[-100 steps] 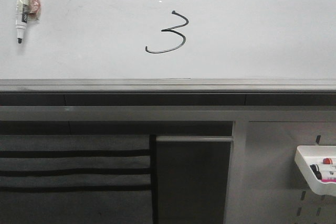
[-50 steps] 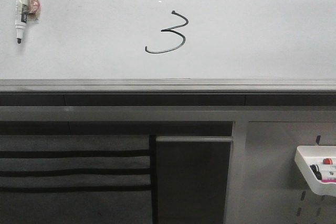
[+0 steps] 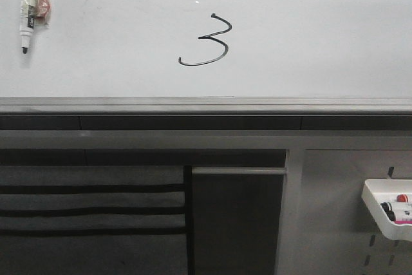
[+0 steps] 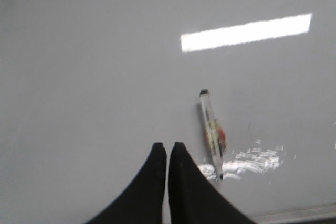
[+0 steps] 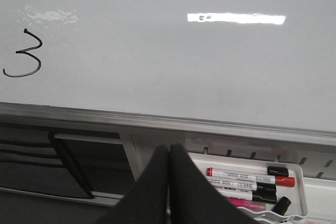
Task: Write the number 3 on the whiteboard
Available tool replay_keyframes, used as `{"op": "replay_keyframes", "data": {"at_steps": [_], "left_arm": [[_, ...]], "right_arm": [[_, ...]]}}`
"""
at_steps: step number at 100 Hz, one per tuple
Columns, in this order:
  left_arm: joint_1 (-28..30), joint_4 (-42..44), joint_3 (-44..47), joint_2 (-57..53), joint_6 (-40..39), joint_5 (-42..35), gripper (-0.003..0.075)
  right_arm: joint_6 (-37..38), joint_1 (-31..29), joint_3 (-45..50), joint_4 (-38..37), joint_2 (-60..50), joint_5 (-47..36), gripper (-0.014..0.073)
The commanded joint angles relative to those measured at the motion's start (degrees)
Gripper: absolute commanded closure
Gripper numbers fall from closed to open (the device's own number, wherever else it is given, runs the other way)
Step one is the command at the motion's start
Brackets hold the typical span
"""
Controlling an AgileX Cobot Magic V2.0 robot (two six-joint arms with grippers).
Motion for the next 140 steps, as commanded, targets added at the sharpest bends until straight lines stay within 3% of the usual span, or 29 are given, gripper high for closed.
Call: {"op": "replay_keyframes", "data": {"at_steps": [1,8,22,34,46,52,140], "left_arm": [[-0.3,17.0,2.9,-1.6,-18.1,-7.8,0.0738],[-0.3,27.6,6.8,-1.6,-29.2,-12.7,0.0738],[-0.3,27.7,14.3,-1.7,-30.5,-24.5,0.0738],[-0.3,24.0,13.9,-1.7,-28.9,-20.2,0.0738],[-0.5,12.6,13.9,-1.7,-16.8,-18.2,0.0738],[-0.5,11.3,13.9,-1.7,-14.2,-18.3,0.0738],[-0.5,12.6,13.9,-1.7,-14.2,-18.2,0.0738]], "right_arm": [[0.2,-0.4,-1.3,-0.6,0.2,-4.6,0.0668],[0.2,-0.4,-1.3,-0.6,0.2,-4.6,0.0668],[0.2,-0.4,-1.3,-0.6,0.2,-4.7,0.0668],[0.2,-0.4,-1.3,-0.6,0.2,-4.9,0.0668],[0.2,-0.4,-1.3,-0.6,0.2,-4.9,0.0668],[0.2,-0.4,-1.3,-0.6,0.2,-4.9,0.0668],[0.2,-0.4,0.3,-1.0,-1.4,-7.2,0.0668]]}}
